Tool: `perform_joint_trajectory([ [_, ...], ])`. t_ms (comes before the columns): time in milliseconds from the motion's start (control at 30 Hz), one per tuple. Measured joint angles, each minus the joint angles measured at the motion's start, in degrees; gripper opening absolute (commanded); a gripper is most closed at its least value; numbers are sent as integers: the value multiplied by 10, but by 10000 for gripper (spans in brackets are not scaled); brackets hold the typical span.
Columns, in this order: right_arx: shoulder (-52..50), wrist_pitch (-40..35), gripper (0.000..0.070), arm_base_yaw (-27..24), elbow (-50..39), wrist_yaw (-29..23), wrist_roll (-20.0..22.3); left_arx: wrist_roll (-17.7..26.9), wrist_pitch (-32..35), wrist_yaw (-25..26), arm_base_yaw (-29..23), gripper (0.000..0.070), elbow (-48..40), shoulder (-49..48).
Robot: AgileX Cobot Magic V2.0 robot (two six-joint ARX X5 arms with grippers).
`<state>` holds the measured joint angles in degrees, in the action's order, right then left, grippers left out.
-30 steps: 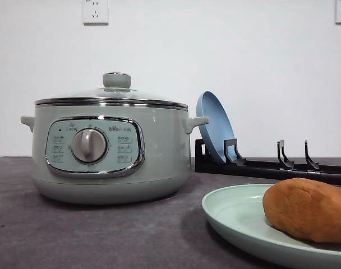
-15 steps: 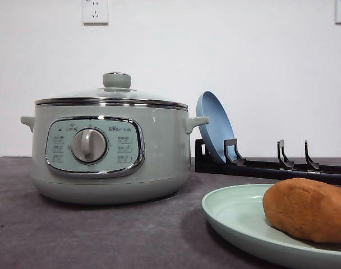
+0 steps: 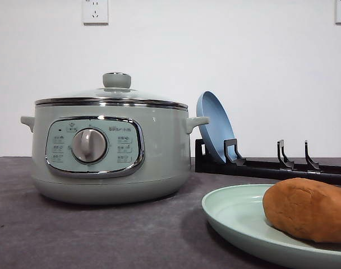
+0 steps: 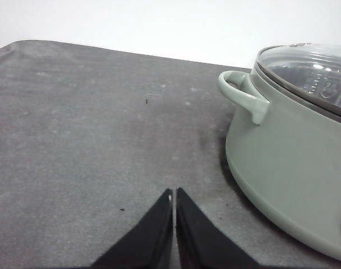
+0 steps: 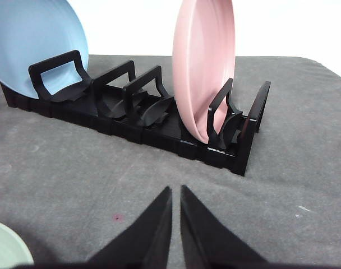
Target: Transfer potato from steamer to green plate
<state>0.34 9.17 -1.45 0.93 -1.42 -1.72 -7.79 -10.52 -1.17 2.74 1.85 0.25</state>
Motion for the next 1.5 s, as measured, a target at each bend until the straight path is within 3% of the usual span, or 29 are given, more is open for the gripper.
perform_joint_trajectory([
  [1500, 0, 0, 16, 0, 0, 0, 0, 0, 0, 0, 0, 0, 0, 0],
])
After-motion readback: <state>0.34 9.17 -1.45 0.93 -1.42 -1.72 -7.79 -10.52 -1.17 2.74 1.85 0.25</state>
